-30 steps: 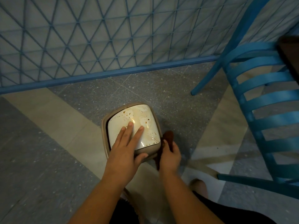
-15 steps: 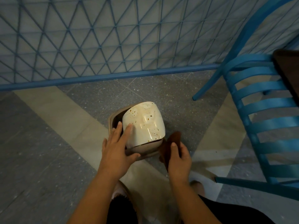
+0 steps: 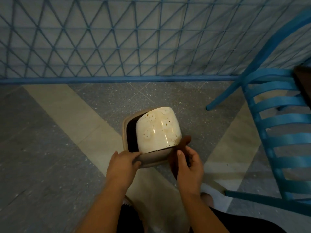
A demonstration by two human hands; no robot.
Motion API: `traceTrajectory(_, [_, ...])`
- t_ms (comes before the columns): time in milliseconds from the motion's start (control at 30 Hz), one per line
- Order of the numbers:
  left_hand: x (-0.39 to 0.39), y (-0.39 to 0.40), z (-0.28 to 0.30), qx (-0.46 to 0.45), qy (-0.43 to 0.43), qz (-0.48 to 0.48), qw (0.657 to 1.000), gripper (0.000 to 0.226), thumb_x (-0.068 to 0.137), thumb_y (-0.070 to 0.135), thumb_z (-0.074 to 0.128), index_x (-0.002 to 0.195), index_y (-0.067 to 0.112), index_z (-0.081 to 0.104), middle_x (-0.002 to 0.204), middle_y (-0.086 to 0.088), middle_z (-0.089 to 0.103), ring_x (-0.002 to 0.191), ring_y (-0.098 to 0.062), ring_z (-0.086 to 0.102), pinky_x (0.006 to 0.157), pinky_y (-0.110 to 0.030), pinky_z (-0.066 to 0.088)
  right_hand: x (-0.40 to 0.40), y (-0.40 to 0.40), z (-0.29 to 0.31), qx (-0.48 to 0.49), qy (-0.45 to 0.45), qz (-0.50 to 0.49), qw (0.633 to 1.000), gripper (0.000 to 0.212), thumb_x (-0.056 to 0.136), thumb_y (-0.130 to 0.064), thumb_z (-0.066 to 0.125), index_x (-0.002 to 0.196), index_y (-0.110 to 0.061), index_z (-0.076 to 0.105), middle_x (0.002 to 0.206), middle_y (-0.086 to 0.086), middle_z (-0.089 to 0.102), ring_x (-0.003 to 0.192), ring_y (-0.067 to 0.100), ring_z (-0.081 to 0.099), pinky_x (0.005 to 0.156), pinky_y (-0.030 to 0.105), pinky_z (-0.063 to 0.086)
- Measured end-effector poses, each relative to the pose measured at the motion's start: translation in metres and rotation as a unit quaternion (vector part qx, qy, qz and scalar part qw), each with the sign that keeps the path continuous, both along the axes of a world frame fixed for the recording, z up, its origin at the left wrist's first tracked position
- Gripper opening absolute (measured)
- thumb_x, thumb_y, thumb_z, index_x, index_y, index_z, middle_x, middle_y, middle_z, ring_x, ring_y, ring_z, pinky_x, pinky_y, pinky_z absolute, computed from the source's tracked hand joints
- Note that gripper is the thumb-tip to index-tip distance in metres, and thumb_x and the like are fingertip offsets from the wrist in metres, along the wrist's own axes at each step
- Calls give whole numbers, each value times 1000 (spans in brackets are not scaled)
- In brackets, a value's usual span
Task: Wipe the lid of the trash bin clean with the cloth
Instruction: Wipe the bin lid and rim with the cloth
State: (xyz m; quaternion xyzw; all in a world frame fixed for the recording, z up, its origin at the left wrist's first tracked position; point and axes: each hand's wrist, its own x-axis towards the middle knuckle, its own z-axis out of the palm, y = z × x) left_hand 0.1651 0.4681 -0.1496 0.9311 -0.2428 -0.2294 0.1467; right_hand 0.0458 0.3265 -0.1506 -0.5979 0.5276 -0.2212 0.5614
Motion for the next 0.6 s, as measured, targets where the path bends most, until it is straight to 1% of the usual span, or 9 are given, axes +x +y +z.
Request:
traceTrajectory(67, [-1, -4, 0, 5, -18, -4, 1000, 27, 92, 36, 53, 117, 37, 64, 112, 6, 67, 103, -14, 56, 108, -30, 22, 5, -2, 0, -15, 14, 24, 999, 23, 89, -37, 60, 111, -42, 57, 110, -19, 54, 102, -2, 52, 87, 23, 43])
traceTrajectory(133, [-7, -10, 1, -18, -11, 16, 1000, 23, 90, 40, 57, 110, 39, 68, 105, 10, 69, 95, -12, 58, 88, -24, 36, 10, -1, 2, -26, 20, 23, 999, 24, 89, -36, 59, 111, -46, 54, 108, -21, 49, 99, -4, 50, 85, 19, 39])
traceTrajectory(167, [-10, -13, 2, -30, -6, 31, 999, 21, 88, 40, 59, 106, 39, 70, 101, 11, 70, 92, -11, 59, 79, -22, 39, 12, 1, 3, -28, 14, 25, 999, 24, 89, -34, 60, 108, -47, 54, 106, -23, 49, 97, -8, 50, 83, 16, 38])
traceTrajectory(233, [-17, -22, 3, -39, -8, 41, 998, 18, 86, 39, 60, 100, 37, 71, 94, 10, 71, 83, -10, 61, 68, -22, 42, 13, 12, 2, -36, 10, 64, 997, 26, 88, -29, 62, 104, -48, 55, 105, -26, 50, 97, -16, 50, 79, 8, 38])
traceTrajectory(300, [-20, -28, 2, -41, -4, 46, 998, 15, 88, 37, 57, 95, 36, 71, 88, 10, 70, 72, -7, 56, 60, -22, 41, 8, 25, -4, -71, 22, 141, 987, 29, 86, -21, 66, 103, -44, 60, 105, -24, 53, 99, -19, 49, 80, 1, 39])
traceTrajectory(367, [-19, -34, 1, -59, 23, 54, 997, 15, 90, 34, 55, 93, 35, 70, 87, 10, 68, 72, -7, 55, 61, -24, 44, 6, 26, -9, -91, 30, 180, 979, 29, 85, -16, 67, 100, -40, 63, 103, -19, 56, 98, -15, 52, 81, -4, 34])
traceTrajectory(433, [-20, -38, -2, -103, 69, 53, 991, 18, 91, 28, 54, 97, 33, 70, 90, 9, 68, 80, -10, 59, 68, -27, 48, 13, 12, -10, -92, 27, 157, 983, 26, 85, -17, 66, 102, -37, 64, 103, -15, 57, 97, -13, 52, 79, -4, 35])
traceTrajectory(533, [-21, -43, -7, -163, 124, 67, 976, 19, 93, 22, 55, 105, 30, 68, 95, 9, 67, 87, -7, 60, 68, -18, 43, 32, -15, -5, -99, 17, 110, 989, 27, 90, -23, 61, 116, -31, 63, 106, -16, 53, 94, -19, 49, 74, -4, 37])
traceTrajectory(600, [-22, -47, -10, -179, 147, 81, 969, 19, 94, 21, 53, 106, 28, 66, 96, 9, 67, 90, -7, 60, 69, -15, 44, 40, -22, -2, -116, 28, 120, 986, 33, 93, -25, 56, 125, -28, 59, 112, -16, 50, 95, -14, 49, 74, -6, 35])
